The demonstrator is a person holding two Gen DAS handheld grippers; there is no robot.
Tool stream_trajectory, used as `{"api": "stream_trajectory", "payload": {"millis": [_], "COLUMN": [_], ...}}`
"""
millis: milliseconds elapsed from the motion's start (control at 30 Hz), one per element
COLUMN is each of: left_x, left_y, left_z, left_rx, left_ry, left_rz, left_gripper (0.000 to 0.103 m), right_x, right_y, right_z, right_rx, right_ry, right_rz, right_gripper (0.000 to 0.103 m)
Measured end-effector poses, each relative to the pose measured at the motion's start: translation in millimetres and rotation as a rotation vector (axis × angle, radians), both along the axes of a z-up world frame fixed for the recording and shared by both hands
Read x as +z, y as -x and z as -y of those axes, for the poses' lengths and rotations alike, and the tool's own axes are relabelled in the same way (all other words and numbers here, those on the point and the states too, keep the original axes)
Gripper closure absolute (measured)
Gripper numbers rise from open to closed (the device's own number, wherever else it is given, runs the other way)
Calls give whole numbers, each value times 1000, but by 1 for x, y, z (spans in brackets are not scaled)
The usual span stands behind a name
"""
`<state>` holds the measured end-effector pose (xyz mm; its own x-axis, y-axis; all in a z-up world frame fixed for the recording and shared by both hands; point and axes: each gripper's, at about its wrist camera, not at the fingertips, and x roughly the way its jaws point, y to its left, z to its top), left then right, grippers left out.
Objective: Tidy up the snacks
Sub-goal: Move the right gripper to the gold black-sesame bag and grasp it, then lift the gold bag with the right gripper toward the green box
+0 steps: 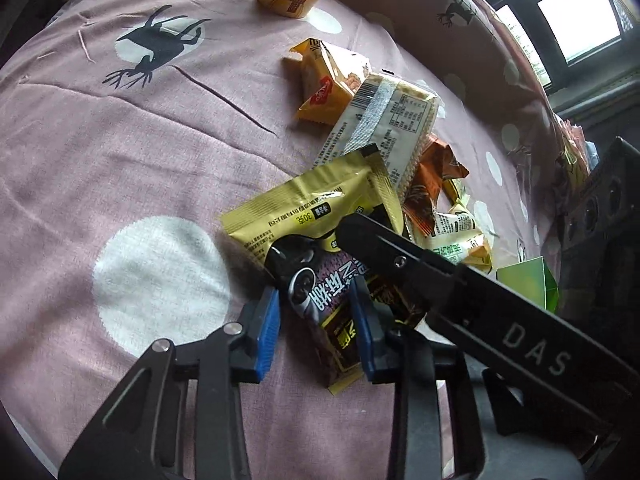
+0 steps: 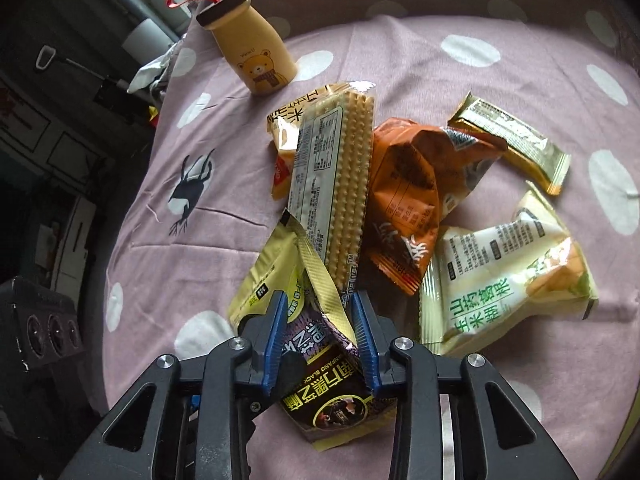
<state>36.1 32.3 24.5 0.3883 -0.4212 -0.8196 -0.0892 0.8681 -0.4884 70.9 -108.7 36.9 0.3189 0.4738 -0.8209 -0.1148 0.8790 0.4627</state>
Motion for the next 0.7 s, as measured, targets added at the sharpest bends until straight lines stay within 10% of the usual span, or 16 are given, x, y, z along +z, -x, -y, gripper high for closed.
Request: {"api": "stream_trajectory", "payload": {"millis": [700], "left_x": [66], "left_y": [36], "left_z": [29], "left_rx": [-71], "left_ry": [-195], "left_rz": [348], "left_gripper": [73], "right_x": [59], "right_y": [46], "right_z": [0], "right_rx": [-5], "right_ry": [-115], "right_rz": [232], "right_gripper": [66]}}
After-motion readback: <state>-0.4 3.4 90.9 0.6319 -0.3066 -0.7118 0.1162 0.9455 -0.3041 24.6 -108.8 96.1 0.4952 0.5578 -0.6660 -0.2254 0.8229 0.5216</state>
